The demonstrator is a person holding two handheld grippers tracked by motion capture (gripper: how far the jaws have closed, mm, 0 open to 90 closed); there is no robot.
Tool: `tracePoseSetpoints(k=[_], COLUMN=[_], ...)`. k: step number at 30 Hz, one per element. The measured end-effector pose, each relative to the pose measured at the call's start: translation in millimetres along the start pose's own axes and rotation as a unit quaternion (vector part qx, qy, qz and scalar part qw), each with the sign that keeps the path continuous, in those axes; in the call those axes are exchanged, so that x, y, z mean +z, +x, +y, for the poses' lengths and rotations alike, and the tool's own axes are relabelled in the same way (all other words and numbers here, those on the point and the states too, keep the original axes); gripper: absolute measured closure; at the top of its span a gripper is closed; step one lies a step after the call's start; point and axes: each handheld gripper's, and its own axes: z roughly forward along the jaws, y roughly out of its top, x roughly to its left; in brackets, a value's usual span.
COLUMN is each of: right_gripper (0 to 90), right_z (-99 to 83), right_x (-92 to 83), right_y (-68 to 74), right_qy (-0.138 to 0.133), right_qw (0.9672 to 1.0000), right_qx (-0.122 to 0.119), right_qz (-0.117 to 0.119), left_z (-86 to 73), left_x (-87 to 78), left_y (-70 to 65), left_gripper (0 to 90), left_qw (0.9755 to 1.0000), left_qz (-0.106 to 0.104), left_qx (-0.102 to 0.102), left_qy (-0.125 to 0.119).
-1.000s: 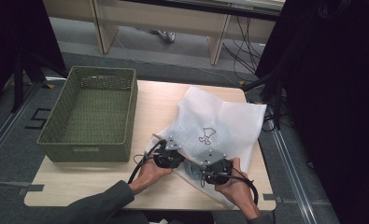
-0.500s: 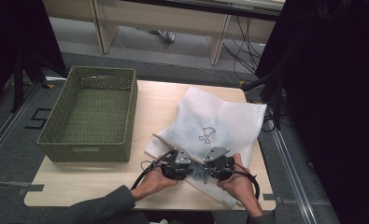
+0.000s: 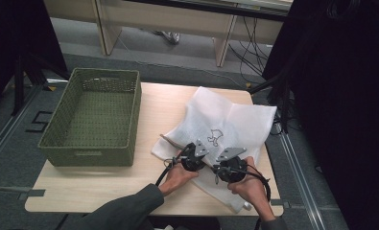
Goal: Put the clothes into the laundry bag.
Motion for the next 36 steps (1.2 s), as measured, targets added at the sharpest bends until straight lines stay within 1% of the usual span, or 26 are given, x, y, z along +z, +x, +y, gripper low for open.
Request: tracePoseSetpoints(k=[1, 3, 4, 6, 7, 8, 10, 11, 12, 14, 16, 19, 22, 23, 24, 25, 26, 28, 29, 30, 31, 32, 33, 34, 35, 36], right_gripper=[86.5, 86.1, 85.8, 85.7, 85.7, 85.7, 85.6, 85.5, 85.5, 85.4, 85.5, 85.5, 85.4, 85.4, 85.4, 85.4, 85.4, 85.3, 85.4, 85.4, 85.4, 85.5, 85.5, 85.6, 85.5, 85.7], right_z=[-0.7, -2.4, -4.2, -7.3, -8.2, -8.1, -7.9, -8.3, -8.1, -9.4, -10.5, -10.0, -8.8, -8.3, -8.2, -8.2, -8.5, -8.4, -8.2, -8.5, -8.1, -7.3, -7.4, -6.8, -6.6, -6.6], right_x=[0.3, 5.6, 9.9, 21.0, 25.2, 28.8, 34.7, 38.1, 41.2, 46.1, 50.2, 53.2, 53.7, 53.5, 53.2, 53.5, 53.5, 54.0, 54.2, 54.5, 54.7, 54.6, 55.6, 56.1, 57.2, 57.8], right_y=[-0.5, -2.5, -4.9, -3.8, -5.8, -5.5, -9.0, -6.8, -9.6, -8.6, -11.3, -13.1, -13.9, -14.1, -13.4, -14.4, -14.4, -14.8, -15.2, -14.3, -14.6, -15.4, -16.5, -16.8, -18.2, -19.0], right_qy=[0.009, 0.003, 0.013, 0.017, 0.025, 0.032, 0.035, 0.043, 0.042, 0.055, 0.058, 0.070, 0.068, 0.068, 0.069, 0.068, 0.068, 0.065, 0.065, 0.067, 0.066, 0.071, 0.070, 0.071, 0.071, 0.070], right_qw=[0.9998, 0.9996, 0.9992, 0.9986, 0.9987, 0.9977, 0.9980, 0.9971, 0.9982, 0.9973, 0.9977, 0.9971, 0.9974, 0.9975, 0.9973, 0.9976, 0.9976, 0.9977, 0.9977, 0.9974, 0.9975, 0.9972, 0.9973, 0.9971, 0.9971, 0.9971], right_qx=[0.013, 0.026, 0.031, 0.046, 0.035, 0.054, 0.043, 0.057, 0.034, 0.043, 0.032, 0.032, 0.023, 0.018, 0.023, 0.017, 0.017, 0.017, 0.019, 0.024, 0.023, 0.024, 0.018, 0.021, 0.023, 0.023], right_qz=[0.006, 0.009, 0.022, 0.023, 0.028, 0.027, 0.029, 0.026, 0.026, 0.019, 0.015, -0.001, -0.004, -0.002, -0.003, -0.003, -0.003, -0.006, -0.004, -0.007, -0.012, -0.011, -0.014, -0.018, -0.015, -0.016], left_z=[-0.9, -2.0, -2.3, -3.3, -4.3, -5.5, -7.8, -8.8, -10.4, -13.8, -16.3, -20.7, -26.3, -28.1, -28.5, -29.3, -28.8, -28.9, -28.7, -27.9, -28.0, -28.4, -27.7, -27.8, -29.0, -30.6], left_x=[-0.2, -3.1, -4.0, -7.5, -10.0, -12.2, -17.2, -19.7, -24.7, -35.1, -45.3, -60.0, -63.7, -63.0, -62.0, -59.9, -59.0, -59.0, -59.2, -60.2, -59.2, -59.6, -61.8, -63.9, -64.7, -68.2], left_y=[-0.4, -0.6, -1.0, -0.7, -0.6, -0.7, -1.0, -0.6, -0.3, 0.4, 2.7, 10.3, 21.1, 23.1, 25.9, 27.6, 29.0, 29.6, 30.4, 31.9, 31.0, 29.7, 30.9, 29.8, 27.4, 24.6], left_gripper=[81.0, 76.9, 75.1, 72.7, 71.3, 67.8, 63.2, 60.2, 56.3, 52.2, 52.4, 53.3, 53.3, 53.0, 52.1, 51.5, 51.9, 60.6, 68.9, 75.2, 79.6, 82.2, 84.2, 85.9, 86.4, 86.7], left_qw=[1.0000, 0.9998, 0.9998, 0.9996, 0.9994, 0.9992, 0.9985, 0.9981, 0.9972, 0.9969, 0.9962, 0.9950, 0.9940, 0.9931, 0.9921, 0.9924, 0.9924, 0.9921, 0.9918, 0.9901, 0.9916, 0.9916, 0.9894, 0.9879, 0.9889, 0.9879], left_qz=[-0.003, -0.012, -0.014, -0.017, -0.019, -0.020, -0.032, -0.030, -0.032, -0.030, -0.028, -0.029, -0.034, -0.040, -0.047, -0.051, -0.056, -0.055, -0.057, -0.062, -0.059, -0.058, -0.062, -0.064, -0.062, -0.062], left_qx=[-0.003, -0.004, -0.006, -0.003, -0.006, -0.005, -0.005, -0.002, -0.002, 0.005, 0.008, 0.026, 0.026, 0.014, 0.020, 0.013, 0.019, 0.034, 0.034, 0.037, 0.026, 0.018, 0.034, 0.040, 0.036, 0.047], left_qy=[0.001, 0.013, 0.015, 0.022, 0.029, 0.034, 0.046, 0.054, 0.067, 0.073, 0.081, 0.091, 0.101, 0.109, 0.114, 0.111, 0.108, 0.108, 0.110, 0.120, 0.112, 0.114, 0.127, 0.136, 0.131, 0.134])
